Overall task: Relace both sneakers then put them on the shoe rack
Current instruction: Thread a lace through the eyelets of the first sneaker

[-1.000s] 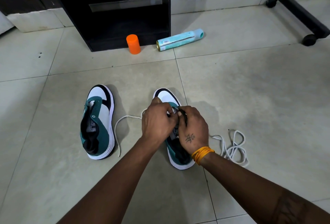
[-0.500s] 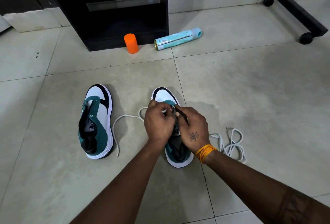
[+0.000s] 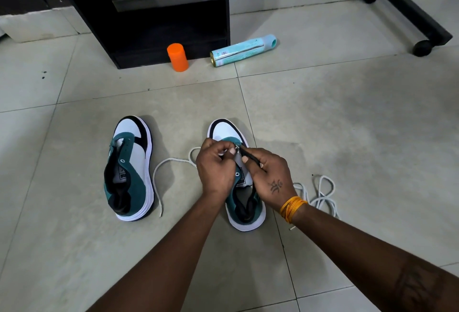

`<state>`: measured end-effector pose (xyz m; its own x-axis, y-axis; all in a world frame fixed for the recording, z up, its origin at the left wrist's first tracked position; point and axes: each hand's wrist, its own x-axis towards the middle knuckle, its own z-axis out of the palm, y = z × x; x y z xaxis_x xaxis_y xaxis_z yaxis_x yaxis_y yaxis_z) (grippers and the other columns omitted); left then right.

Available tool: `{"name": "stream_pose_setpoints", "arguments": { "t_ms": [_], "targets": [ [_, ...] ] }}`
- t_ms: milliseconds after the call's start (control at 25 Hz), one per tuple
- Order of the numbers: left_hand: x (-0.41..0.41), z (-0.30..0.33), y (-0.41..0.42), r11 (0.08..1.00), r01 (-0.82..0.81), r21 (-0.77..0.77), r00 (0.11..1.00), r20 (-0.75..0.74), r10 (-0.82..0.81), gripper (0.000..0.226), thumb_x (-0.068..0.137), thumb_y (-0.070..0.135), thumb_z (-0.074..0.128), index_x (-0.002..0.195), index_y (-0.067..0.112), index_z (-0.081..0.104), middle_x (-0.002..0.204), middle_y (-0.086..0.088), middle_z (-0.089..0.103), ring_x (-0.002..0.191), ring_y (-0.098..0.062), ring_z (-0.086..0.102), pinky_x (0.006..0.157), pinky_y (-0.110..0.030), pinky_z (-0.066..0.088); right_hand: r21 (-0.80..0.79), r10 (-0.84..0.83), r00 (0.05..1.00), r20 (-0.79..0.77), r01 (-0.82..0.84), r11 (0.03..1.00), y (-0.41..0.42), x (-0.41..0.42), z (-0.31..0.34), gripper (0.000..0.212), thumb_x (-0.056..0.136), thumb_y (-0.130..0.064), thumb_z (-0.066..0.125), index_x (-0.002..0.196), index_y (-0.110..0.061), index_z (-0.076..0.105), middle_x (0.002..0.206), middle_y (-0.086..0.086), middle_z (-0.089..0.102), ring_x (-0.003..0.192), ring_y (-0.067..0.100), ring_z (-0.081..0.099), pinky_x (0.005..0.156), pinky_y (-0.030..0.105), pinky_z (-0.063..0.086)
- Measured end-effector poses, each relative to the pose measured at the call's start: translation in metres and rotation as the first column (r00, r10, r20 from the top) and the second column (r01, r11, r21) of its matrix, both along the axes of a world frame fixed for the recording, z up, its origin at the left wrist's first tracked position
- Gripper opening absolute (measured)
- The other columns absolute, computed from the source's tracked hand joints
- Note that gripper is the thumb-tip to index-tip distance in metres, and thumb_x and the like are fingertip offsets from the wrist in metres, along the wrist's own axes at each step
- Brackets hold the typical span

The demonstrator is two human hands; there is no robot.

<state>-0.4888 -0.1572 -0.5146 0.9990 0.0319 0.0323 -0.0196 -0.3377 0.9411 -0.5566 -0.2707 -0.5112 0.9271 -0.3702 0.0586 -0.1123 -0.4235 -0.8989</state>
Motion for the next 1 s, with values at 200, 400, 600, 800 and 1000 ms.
{"name": "stream_pose_setpoints", "arguments": {
  "t_ms": [200, 400, 600, 800, 1000],
  "targets": [
    [-0.001, 0.002, -0.01, 0.994, -0.085, 0.064, 0.996, -0.005, 0.085, 0.016, 0.085, 0.003, 0.074, 0.084, 0.019, 0.079, 0.094, 0.003, 0.065, 0.082, -0.008, 0.065, 0.077, -0.026, 0.052, 0.019, 0.003, 1.0, 0.006, -0.003, 1.0, 0.0, 0.003, 0.001, 0.03, 0.098, -0.027, 0.061, 0.125, -0.029, 0.075, 0.117, -0.012, 0.075, 0.11, 0.005, 0.068, 0.097, 0.037, 0.055],
    [0.0, 0.005, -0.018, 0.979, -0.127, 0.162, 0.991, -0.03, 0.133, 0.015, 0.085, 0.006, 0.072, 0.089, 0.019, 0.08, 0.099, 0.003, 0.066, 0.089, -0.018, 0.068, 0.079, -0.03, 0.052, 0.016, 0.01, 0.999, -0.033, -0.009, 1.0, -0.001, 0.003, 0.008, 0.031, 0.097, -0.036, 0.055, 0.118, -0.029, 0.077, 0.11, -0.012, 0.076, 0.104, 0.005, 0.069, 0.094, 0.038, 0.055],
    [0.002, 0.003, -0.016, 0.98, -0.11, 0.165, 0.994, -0.004, 0.112, 0.019, 0.088, 0.004, 0.069, 0.09, 0.019, 0.081, 0.098, 0.002, 0.067, 0.088, -0.017, 0.068, 0.079, -0.024, 0.047, 0.002, 0.094, 0.989, -0.115, -0.095, 0.996, -0.026, 0.03, 0.02, 0.024, 0.101, -0.035, 0.054, 0.116, -0.036, 0.073, 0.102, -0.014, 0.078, 0.095, 0.01, 0.074, 0.088, 0.044, 0.059],
    [0.004, 0.004, -0.009, 0.986, -0.063, 0.157, 0.998, 0.004, 0.063, 0.017, 0.09, 0.005, 0.07, 0.093, 0.017, 0.082, 0.099, 0.0, 0.068, 0.089, -0.017, 0.069, 0.082, -0.026, 0.051, -0.225, 0.269, 0.935, -0.23, -0.32, 0.92, -0.041, 0.067, 0.036, 0.015, 0.09, -0.014, 0.067, 0.089, -0.027, 0.075, 0.077, -0.006, 0.072, 0.067, 0.013, 0.071, 0.065, 0.032, 0.056],
    [-0.012, 0.008, 0.008, 0.994, -0.019, 0.111, 0.995, 0.103, 0.007, 0.023, 0.089, 0.012, 0.073, 0.11, 0.021, 0.068, 0.112, 0.003, 0.056, 0.095, -0.021, 0.068, 0.084, -0.036, 0.057, 0.128, 0.218, 0.947, -0.235, -0.192, 0.973, -0.045, 0.064, 0.037, 0.009, 0.099, -0.008, 0.057, 0.093, -0.011, 0.062, 0.084, 0.015, 0.073, 0.063, 0.034, 0.072, 0.054, 0.034, 0.052]
  ]
}}
